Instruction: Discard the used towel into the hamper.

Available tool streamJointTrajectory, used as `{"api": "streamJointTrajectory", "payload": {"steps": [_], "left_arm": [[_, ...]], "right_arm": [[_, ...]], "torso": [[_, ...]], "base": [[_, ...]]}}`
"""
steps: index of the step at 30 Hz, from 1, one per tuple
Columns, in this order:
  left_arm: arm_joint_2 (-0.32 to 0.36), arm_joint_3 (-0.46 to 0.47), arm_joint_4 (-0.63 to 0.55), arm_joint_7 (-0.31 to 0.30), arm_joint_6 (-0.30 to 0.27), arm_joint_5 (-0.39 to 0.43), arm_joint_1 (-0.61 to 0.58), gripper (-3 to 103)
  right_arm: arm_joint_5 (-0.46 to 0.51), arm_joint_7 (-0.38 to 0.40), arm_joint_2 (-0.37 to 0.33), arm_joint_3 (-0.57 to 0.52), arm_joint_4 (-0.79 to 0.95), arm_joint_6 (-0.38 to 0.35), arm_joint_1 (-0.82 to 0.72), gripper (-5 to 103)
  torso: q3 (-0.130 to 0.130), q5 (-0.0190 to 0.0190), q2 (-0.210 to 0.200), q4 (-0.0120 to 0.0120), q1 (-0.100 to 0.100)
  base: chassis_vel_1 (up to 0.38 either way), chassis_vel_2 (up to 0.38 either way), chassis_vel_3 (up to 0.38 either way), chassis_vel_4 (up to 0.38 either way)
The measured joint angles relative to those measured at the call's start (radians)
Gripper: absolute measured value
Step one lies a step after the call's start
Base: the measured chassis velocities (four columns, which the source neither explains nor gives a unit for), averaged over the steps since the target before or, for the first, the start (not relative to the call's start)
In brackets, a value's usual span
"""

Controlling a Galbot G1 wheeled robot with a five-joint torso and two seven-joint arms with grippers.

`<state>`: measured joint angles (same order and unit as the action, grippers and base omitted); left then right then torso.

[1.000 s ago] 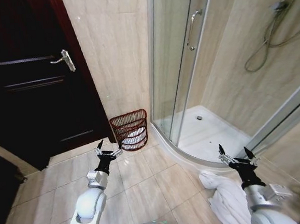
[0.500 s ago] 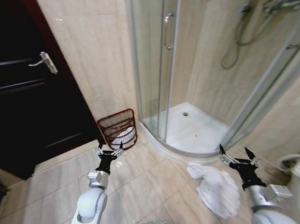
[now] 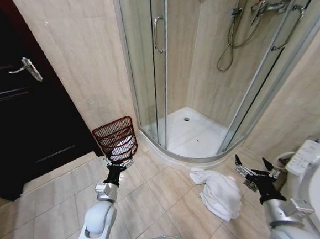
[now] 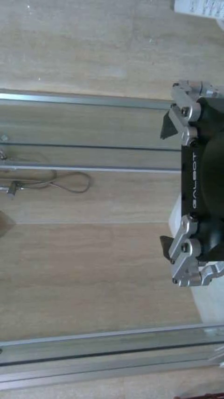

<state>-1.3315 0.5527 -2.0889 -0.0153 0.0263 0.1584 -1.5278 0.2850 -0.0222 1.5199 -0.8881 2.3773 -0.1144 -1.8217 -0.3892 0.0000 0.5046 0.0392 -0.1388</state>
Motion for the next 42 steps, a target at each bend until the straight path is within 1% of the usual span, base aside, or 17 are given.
{"api": "streamJointTrajectory", "payload": {"steps": [6,7,8,11,12,16,21,22,24,29,36,42], "left_arm": [[-0.007,-0.001,-0.002,0.0,0.001,-0.008,-0.004,100],[-0.012,-0.004,-0.002,0.0,0.002,-0.013,-0.006,100],[-0.014,-0.005,-0.002,0.0,0.004,-0.015,-0.007,100],[-0.017,-0.007,-0.003,0.0,0.005,-0.017,-0.008,100],[-0.017,-0.007,-0.003,0.0,0.005,-0.017,-0.008,100],[-0.019,-0.008,-0.004,0.0,0.008,-0.018,-0.006,100],[-0.022,-0.012,-0.006,-0.002,0.009,-0.018,-0.005,100],[-0.023,-0.013,-0.008,-0.004,0.006,-0.018,-0.005,100],[-0.027,-0.012,-0.01,-0.008,-0.005,-0.017,-0.006,100],[-0.029,-0.001,-0.005,-0.01,-0.01,-0.015,0.001,100],[-0.013,0.004,-0.004,-0.009,-0.013,-0.001,0.011,100],[-0.01,-0.003,-0.006,-0.011,-0.025,0.005,0.017,100]], "right_arm": [[0.01,-0.004,-0.005,-0.009,-0.009,0.007,-0.001,100],[0.013,-0.004,-0.009,-0.011,-0.012,0.013,-0.001,100],[0.014,-0.004,-0.01,-0.011,-0.013,0.015,-0.001,100],[0.016,-0.004,-0.011,-0.012,-0.014,0.017,-0.001,100],[0.016,-0.004,-0.011,-0.012,-0.014,0.018,0.0,100],[0.018,-0.003,-0.012,-0.012,-0.017,0.031,0.003,100],[0.024,0.003,-0.012,-0.011,-0.019,0.04,0.007,100],[0.027,0.006,-0.012,-0.011,-0.018,0.04,0.007,100],[0.025,0.007,-0.011,-0.01,-0.018,0.04,0.01,100],[0.021,0.007,-0.003,-0.01,-0.021,0.039,0.016,100],[0.02,0.016,0.004,-0.019,-0.012,0.032,0.021,100],[-0.002,0.026,0.016,-0.023,-0.005,0.028,0.028,100]], "torso": [[0.0,-0.0003,0.0,0.0,0.0],[0.0,0.0001,0.0,0.0007,0.0],[0.0,0.0001,0.0,0.0001,0.0],[0.0,-0.0003,0.0,-0.0001,0.0],[0.0,0.0003,0.0,0.0001,0.0],[0.0,0.0,0.0,-0.0003,0.0],[0.0,0.0006,0.0,-0.0001,-0.001],[0.0,-0.0001,0.0,0.0,0.0],[0.0,0.0001,0.0,0.0002,0.0],[-0.002,-0.0002,0.004,0.0,-0.001],[-0.018,0.0001,0.029,-0.0002,-0.012],[-0.038,0.0,0.062,-0.0001,-0.025]], "base": [[-0.03,-0.149,0.06,0.125],[-0.084,-0.193,0.165,0.214],[-0.15,-0.193,0.165,0.208],[-0.209,-0.183,0.177,0.185],[-0.2,-0.175,0.183,0.174],[-0.197,-0.12,0.168,0.144],[-0.127,-0.076,0.08,0.058],[0.0,0.0,0.0,0.0],[0.05,0.004,-0.014,0.001],[0.068,-0.003,-0.047,0.003],[0.0,0.0,0.0,0.0],[0.0,0.0,0.0,0.0]]}}
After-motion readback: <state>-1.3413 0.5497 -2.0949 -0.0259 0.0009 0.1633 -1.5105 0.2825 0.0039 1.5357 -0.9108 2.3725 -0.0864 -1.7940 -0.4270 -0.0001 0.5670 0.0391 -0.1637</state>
